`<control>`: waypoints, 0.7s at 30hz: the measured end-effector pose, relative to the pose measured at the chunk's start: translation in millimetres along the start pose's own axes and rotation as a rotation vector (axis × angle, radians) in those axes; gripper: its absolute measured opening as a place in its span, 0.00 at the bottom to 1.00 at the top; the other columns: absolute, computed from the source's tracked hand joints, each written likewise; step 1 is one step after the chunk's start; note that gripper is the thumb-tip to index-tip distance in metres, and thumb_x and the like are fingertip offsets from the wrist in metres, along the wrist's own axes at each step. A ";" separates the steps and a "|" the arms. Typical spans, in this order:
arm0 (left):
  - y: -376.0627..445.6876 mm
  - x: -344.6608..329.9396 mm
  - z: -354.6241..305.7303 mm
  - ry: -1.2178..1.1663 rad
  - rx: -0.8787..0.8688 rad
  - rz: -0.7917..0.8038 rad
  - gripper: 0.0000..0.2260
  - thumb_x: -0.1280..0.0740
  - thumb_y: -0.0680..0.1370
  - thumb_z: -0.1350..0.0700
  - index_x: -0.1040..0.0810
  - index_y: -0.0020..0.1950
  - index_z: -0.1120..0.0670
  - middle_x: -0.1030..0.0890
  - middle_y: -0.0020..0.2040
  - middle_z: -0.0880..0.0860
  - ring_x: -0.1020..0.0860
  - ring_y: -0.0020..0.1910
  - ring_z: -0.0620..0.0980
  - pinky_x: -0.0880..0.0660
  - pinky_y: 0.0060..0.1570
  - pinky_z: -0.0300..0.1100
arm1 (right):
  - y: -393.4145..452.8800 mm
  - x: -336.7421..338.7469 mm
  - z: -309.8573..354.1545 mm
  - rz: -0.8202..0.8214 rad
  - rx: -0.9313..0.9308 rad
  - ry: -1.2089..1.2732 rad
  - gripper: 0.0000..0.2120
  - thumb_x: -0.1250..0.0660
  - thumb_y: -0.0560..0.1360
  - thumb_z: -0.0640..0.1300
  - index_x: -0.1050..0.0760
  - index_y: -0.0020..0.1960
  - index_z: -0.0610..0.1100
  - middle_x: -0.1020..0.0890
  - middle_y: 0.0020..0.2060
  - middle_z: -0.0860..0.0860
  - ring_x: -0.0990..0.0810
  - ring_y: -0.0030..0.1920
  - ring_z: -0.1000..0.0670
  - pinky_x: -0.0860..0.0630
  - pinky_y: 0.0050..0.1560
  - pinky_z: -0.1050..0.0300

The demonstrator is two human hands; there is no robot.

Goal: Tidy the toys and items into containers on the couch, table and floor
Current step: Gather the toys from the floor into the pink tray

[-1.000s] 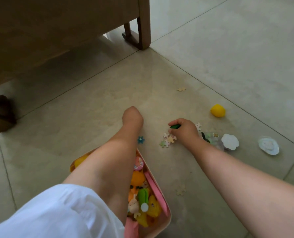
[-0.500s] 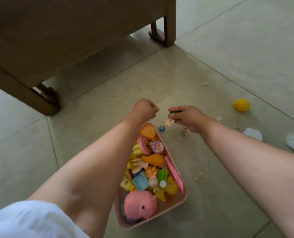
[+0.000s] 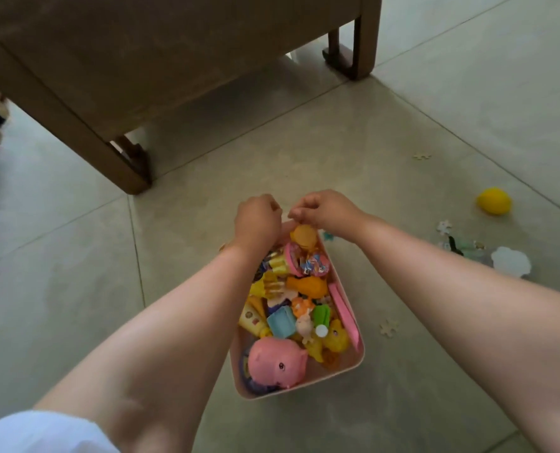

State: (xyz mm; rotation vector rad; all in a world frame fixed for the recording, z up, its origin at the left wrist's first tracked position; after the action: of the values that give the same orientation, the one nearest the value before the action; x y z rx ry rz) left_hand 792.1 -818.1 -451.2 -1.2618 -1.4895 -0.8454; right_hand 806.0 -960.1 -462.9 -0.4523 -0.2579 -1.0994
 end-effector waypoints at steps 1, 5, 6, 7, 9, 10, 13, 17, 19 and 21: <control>1.6 -2.0 -6.1 -0.039 -0.033 -0.018 0.09 0.35 0.77 0.53 0.20 0.55 0.52 0.20 0.53 0.57 0.23 0.54 0.59 0.25 0.52 0.48 | 0.3 4.8 -7.2 -0.036 -0.032 0.037 0.07 0.34 0.77 0.43 0.18 0.49 0.42 0.16 0.42 0.47 0.22 0.37 0.55 0.26 0.39 0.62; 3.7 -35.5 -40.9 0.075 -0.195 0.264 0.12 0.37 0.78 0.46 0.20 0.57 0.46 0.20 0.55 0.53 0.24 0.57 0.56 0.26 0.56 0.49 | 4.7 37.6 -54.1 -0.269 -0.201 0.087 0.09 0.38 0.78 0.39 0.20 0.51 0.41 0.16 0.46 0.43 0.20 0.39 0.51 0.23 0.44 0.57; 2.7 -43.4 -45.8 0.104 -0.191 0.332 0.13 0.38 0.78 0.44 0.20 0.57 0.47 0.19 0.55 0.53 0.24 0.57 0.56 0.25 0.55 0.48 | 4.0 45.0 -66.7 -0.301 -0.240 0.046 0.08 0.38 0.76 0.38 0.20 0.51 0.42 0.16 0.46 0.43 0.20 0.40 0.50 0.23 0.47 0.54; 1.3 -47.5 -48.2 0.118 -0.179 0.372 0.14 0.38 0.78 0.43 0.20 0.56 0.48 0.19 0.55 0.53 0.23 0.56 0.55 0.25 0.54 0.47 | 3.0 49.8 -77.3 -0.309 -0.273 0.005 0.08 0.36 0.75 0.38 0.20 0.51 0.43 0.16 0.46 0.43 0.19 0.42 0.49 0.23 0.48 0.54; 0.9 -47.7 -47.4 0.130 -0.167 0.379 0.14 0.37 0.78 0.46 0.20 0.57 0.52 0.19 0.55 0.54 0.23 0.56 0.56 0.26 0.51 0.45 | 1.4 51.8 -92.0 -0.278 -0.308 -0.091 0.09 0.34 0.73 0.37 0.19 0.51 0.45 0.17 0.48 0.45 0.19 0.46 0.47 0.26 0.47 0.57; 0.7 -45.9 -44.9 0.140 -0.164 0.375 0.14 0.37 0.78 0.48 0.20 0.57 0.54 0.20 0.55 0.56 0.23 0.56 0.56 0.27 0.51 0.45 | -0.6 50.2 -95.2 -0.247 -0.315 -0.149 0.10 0.33 0.73 0.38 0.20 0.52 0.46 0.18 0.48 0.46 0.19 0.48 0.46 0.28 0.46 0.60; 1.0 -39.8 -28.6 0.145 -0.115 0.402 0.13 0.36 0.78 0.51 0.19 0.55 0.57 0.19 0.53 0.56 0.23 0.53 0.56 0.27 0.48 0.44 | 0.8 34.0 -93.9 -0.157 -0.284 -0.261 0.12 0.29 0.72 0.40 0.20 0.55 0.45 0.22 0.44 0.49 0.21 0.48 0.47 0.33 0.44 0.62; 1.7 -43.0 -12.1 0.055 -0.049 0.464 0.12 0.35 0.77 0.51 0.16 0.50 0.56 0.18 0.49 0.54 0.21 0.51 0.53 0.25 0.47 0.43 | 5.4 7.3 -85.5 -0.096 -0.203 -0.396 0.16 0.25 0.70 0.45 0.22 0.56 0.45 0.24 0.51 0.44 0.22 0.50 0.44 0.29 0.46 0.58; 8.0 -44.8 -13.4 0.007 -0.032 0.427 0.11 0.34 0.77 0.52 0.18 0.54 0.57 0.18 0.53 0.55 0.21 0.52 0.54 0.23 0.52 0.45 | 6.6 1.5 -84.4 -0.102 -0.176 -0.463 0.15 0.27 0.71 0.44 0.23 0.56 0.44 0.27 0.55 0.43 0.22 0.52 0.42 0.27 0.51 0.55; 15.1 -49.9 -20.0 -0.009 -0.023 0.396 0.14 0.31 0.76 0.54 0.21 0.60 0.57 0.21 0.58 0.56 0.22 0.56 0.55 0.25 0.53 0.44 | 6.2 2.8 -85.8 -0.137 -0.191 -0.466 0.13 0.27 0.71 0.43 0.24 0.54 0.42 0.28 0.56 0.42 0.22 0.53 0.41 0.27 0.53 0.54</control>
State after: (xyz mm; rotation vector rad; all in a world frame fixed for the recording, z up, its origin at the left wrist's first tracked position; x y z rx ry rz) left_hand 810.9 -848.2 -494.3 -1.5139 -1.1815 -0.5950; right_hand 811.1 -1000.6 -538.6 -0.8734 -0.6026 -1.1478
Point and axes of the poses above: each hand's wrist, its own y-axis towards the middle knuckle, its own x-axis out of the back of the hand, z = x × y, the point moved 6 cm from there along y, towards the middle knuckle
